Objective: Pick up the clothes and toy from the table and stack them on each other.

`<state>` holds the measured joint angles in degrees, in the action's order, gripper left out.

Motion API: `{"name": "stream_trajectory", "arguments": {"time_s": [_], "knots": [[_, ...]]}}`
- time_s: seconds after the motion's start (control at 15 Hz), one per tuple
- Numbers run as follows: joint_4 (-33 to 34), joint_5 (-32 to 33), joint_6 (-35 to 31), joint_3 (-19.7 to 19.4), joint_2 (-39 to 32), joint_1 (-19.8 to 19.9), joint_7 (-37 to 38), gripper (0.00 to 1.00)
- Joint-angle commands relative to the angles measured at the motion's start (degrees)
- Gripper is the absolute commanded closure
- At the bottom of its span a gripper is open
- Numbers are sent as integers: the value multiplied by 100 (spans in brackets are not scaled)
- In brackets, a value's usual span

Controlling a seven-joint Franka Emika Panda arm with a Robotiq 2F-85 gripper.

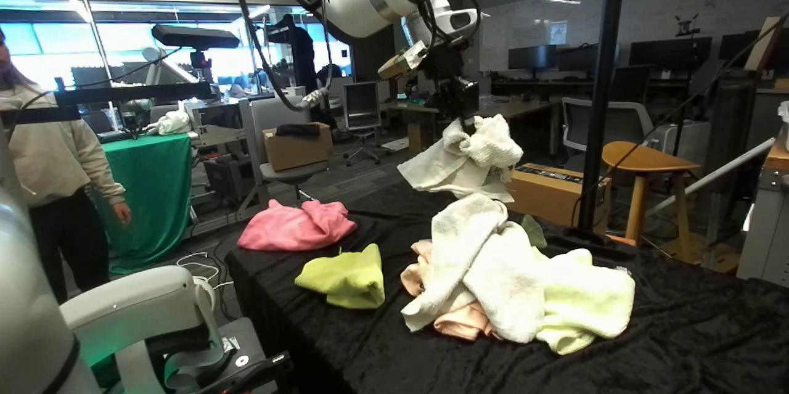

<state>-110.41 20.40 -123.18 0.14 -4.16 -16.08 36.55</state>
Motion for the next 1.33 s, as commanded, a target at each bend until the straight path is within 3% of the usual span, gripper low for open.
{"name": "stream_trajectory", "arguments": {"time_s": [0.0,0.27,0.6,0.93,1.27], "knots": [[-731,237,-104,205,652,378,353,88],[-982,279,-79,316,597,670,538,88],[-983,262,-156,370,-168,759,787,89],[-977,265,-105,147,-816,742,1120,89],[-1012,281,-45,-54,-891,750,1476,89]]}}
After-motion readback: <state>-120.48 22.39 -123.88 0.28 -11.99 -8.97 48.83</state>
